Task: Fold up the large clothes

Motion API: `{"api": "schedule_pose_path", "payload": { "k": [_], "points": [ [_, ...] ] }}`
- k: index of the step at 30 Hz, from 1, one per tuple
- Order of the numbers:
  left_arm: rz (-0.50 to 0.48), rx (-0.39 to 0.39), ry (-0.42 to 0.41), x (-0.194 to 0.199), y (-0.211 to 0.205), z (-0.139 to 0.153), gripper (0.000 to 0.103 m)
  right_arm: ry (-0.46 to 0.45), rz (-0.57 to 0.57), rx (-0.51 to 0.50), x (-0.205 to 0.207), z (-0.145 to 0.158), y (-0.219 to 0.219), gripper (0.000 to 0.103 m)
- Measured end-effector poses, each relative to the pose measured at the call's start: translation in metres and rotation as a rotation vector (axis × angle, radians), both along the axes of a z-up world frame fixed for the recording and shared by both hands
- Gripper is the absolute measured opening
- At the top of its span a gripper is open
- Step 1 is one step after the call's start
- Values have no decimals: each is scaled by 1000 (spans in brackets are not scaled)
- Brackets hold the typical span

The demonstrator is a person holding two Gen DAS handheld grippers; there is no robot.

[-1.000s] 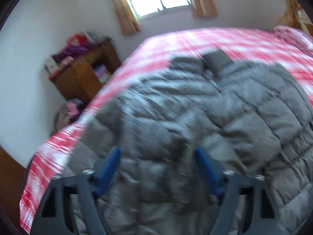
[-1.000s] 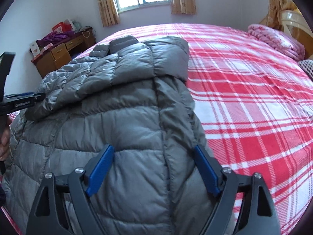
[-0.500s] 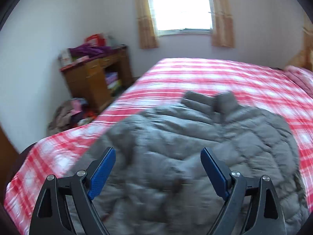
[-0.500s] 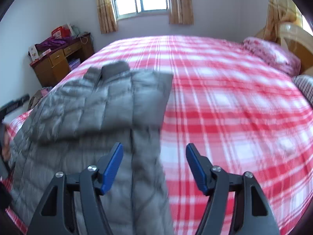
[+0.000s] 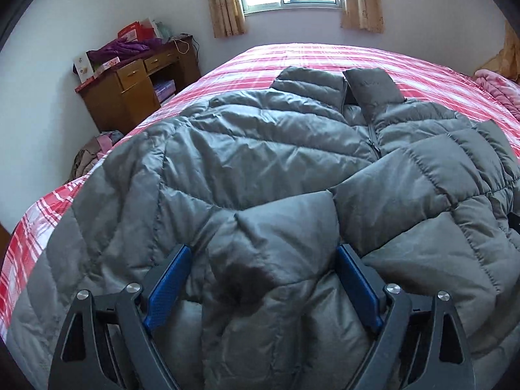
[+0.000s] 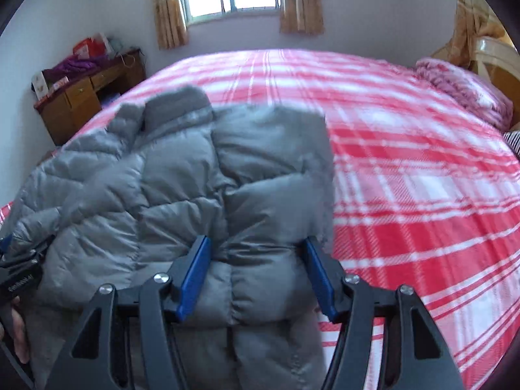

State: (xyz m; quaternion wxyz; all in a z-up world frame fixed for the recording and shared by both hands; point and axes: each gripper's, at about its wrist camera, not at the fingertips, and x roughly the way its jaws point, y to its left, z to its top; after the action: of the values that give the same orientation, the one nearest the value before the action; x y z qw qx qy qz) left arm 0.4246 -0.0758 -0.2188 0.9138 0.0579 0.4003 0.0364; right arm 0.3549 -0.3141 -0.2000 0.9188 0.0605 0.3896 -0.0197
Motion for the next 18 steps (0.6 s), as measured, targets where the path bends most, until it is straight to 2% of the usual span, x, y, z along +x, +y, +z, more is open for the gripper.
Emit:
{"api": "schedule_pose_path", "payload": {
  "k": [5, 14, 16, 18],
  "points": [
    [7, -15, 27, 8, 0, -7, 96, 39, -11, 58, 1, -12, -10, 63],
    [17, -41, 49, 13, 3, -14, 100, 76, -4, -29, 3, -11, 2, 65],
    [17, -48, 49, 13, 4, -14, 100, 95, -2, -65, 4, -2, 4, 64],
    [19, -47, 47, 12, 3, -14, 100, 47, -23, -61, -2, 18, 5, 65]
  ]
}}
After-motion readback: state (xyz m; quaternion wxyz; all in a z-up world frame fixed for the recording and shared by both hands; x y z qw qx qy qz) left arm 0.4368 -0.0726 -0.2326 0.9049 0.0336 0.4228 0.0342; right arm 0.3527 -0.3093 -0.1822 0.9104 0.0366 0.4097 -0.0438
